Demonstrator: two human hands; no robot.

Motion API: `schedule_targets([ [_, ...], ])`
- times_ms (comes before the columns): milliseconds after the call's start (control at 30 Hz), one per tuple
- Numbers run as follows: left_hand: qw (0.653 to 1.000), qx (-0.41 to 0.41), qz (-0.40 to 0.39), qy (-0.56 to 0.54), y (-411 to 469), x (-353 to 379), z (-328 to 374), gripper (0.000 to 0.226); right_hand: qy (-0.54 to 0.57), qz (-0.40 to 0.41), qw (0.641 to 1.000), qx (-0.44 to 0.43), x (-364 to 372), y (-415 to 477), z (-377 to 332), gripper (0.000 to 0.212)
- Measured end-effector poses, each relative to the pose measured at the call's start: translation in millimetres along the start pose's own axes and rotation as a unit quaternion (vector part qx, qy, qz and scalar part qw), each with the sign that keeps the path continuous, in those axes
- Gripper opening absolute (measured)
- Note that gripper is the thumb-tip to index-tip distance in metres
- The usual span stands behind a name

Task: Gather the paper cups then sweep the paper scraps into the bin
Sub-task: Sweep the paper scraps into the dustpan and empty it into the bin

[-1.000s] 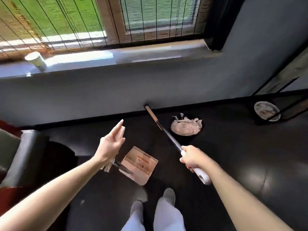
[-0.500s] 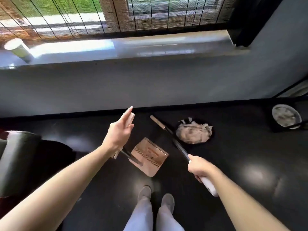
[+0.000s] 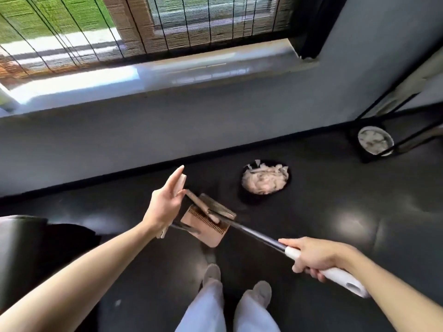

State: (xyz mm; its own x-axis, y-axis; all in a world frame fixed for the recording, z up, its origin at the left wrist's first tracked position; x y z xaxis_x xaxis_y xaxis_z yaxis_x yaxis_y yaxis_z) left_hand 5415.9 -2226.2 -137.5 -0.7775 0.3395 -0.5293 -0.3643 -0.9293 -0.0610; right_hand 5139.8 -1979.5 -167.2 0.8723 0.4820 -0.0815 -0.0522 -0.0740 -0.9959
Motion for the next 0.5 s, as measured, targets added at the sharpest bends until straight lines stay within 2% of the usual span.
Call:
schedule_targets([
  [233, 0.999, 0.035, -0.015, 0.018, -60.2, 30.1, 31.6, 0.062, 0.010, 0.016, 1.000, -0.024, 23.1, -12.3, 57.6, 0.079],
  [500, 0.996, 0.072, 0.038, 0.027, -155.1, 111.6, 113.7, 0.062, 0.094, 0.010, 0.995, -0.044, 15.0, -18.7, 225.8, 0.075],
])
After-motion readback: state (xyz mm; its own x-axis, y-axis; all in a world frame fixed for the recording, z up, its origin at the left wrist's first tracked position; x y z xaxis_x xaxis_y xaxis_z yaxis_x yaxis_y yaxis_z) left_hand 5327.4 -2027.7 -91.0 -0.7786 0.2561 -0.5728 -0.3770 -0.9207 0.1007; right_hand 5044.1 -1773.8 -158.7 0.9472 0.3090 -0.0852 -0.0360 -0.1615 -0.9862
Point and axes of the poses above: each hand's wrist, its own y-axis towards the middle knuckle, its own x-axis out of the palm, z = x × y, the point moved 10 cm from there along y, towards the middle knuckle, and after that the axes turned 13 degrees about x, right-handed, at the moved point
